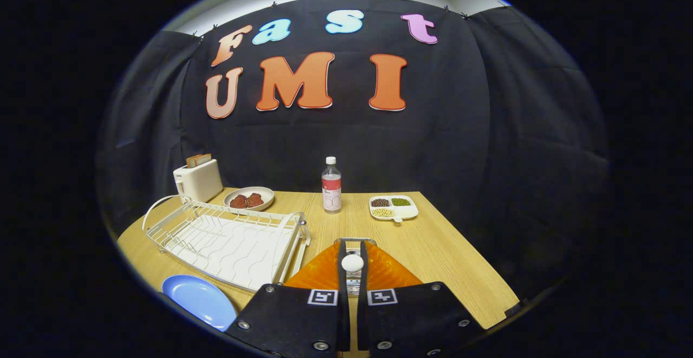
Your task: Take the plate from the dish rack, then take the spoon from the basket and place it into the plate.
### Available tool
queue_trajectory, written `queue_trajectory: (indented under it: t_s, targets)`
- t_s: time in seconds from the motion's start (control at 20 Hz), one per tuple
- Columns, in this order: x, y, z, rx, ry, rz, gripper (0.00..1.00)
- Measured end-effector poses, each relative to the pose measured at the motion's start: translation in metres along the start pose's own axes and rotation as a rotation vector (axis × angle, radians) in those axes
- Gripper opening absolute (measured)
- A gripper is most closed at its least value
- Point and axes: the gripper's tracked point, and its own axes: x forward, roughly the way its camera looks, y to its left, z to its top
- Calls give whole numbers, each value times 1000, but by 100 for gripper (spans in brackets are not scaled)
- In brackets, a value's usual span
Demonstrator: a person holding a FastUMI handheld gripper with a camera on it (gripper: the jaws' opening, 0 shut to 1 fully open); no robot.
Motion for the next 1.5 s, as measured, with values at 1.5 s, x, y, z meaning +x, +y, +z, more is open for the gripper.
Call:
queue_trajectory:
  t_s: [1.5]
  targets:
    - [-112, 254, -112, -7, 175, 237, 21]
